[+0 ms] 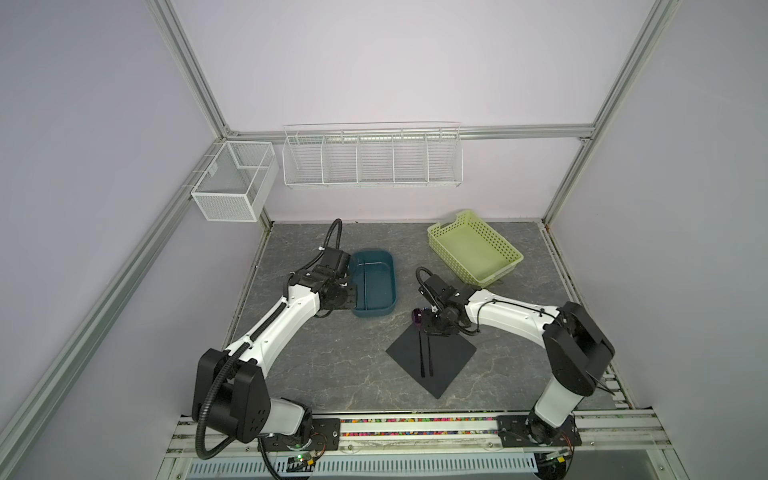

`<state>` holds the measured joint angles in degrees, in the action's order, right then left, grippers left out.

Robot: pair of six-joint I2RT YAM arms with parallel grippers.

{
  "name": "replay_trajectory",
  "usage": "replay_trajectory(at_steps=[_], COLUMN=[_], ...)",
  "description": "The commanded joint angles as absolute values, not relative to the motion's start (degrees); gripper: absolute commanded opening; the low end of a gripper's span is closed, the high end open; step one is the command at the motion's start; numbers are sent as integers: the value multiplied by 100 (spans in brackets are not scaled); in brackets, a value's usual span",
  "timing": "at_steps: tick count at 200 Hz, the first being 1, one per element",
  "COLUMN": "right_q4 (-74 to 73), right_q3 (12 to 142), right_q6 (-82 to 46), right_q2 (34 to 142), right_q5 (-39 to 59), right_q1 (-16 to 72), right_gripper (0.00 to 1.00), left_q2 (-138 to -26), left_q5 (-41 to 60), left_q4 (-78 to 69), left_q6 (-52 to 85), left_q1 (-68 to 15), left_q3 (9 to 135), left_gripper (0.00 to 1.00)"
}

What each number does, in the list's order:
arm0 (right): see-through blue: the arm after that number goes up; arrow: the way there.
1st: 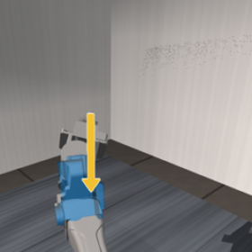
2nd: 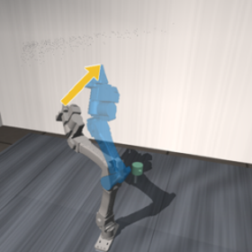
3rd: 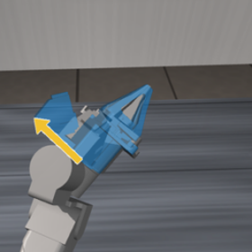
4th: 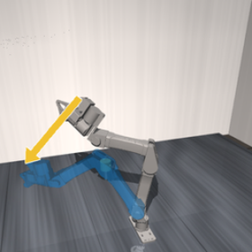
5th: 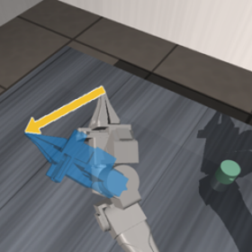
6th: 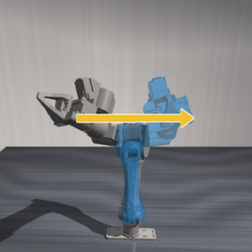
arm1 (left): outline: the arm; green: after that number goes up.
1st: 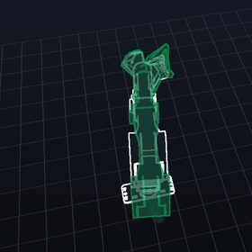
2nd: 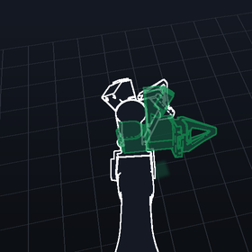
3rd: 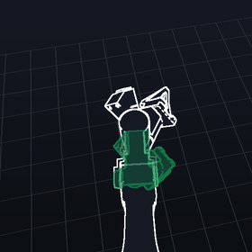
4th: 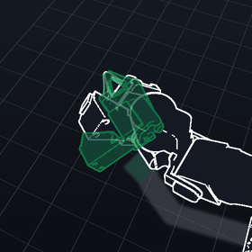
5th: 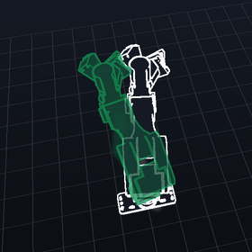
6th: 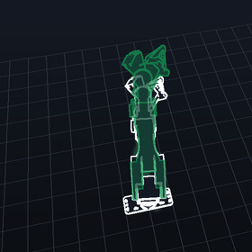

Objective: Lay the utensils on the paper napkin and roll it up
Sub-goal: 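Lower the left gripper onto the dark knife while the right gripper rises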

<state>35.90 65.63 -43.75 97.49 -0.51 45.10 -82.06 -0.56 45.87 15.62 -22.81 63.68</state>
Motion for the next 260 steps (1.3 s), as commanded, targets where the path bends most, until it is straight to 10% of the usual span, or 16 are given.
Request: replay_trajectory(at_steps=[1,260], right_q4=[3934,4500], right_q3=[6688,6337], right_q6=[-4286,-3767], right_q2=[9371,8105], right_q5=[-225,-301], right_q1=[4517,3767], right_gripper=[27,30], left_q2=[-8519,-11640], left_q5=[51,-441], left_q4=[4565,4368], left_q6=[1680,2351], left_q1=[-2352,-2742], left_q3=[6674,8029], left_gripper=[18,16])
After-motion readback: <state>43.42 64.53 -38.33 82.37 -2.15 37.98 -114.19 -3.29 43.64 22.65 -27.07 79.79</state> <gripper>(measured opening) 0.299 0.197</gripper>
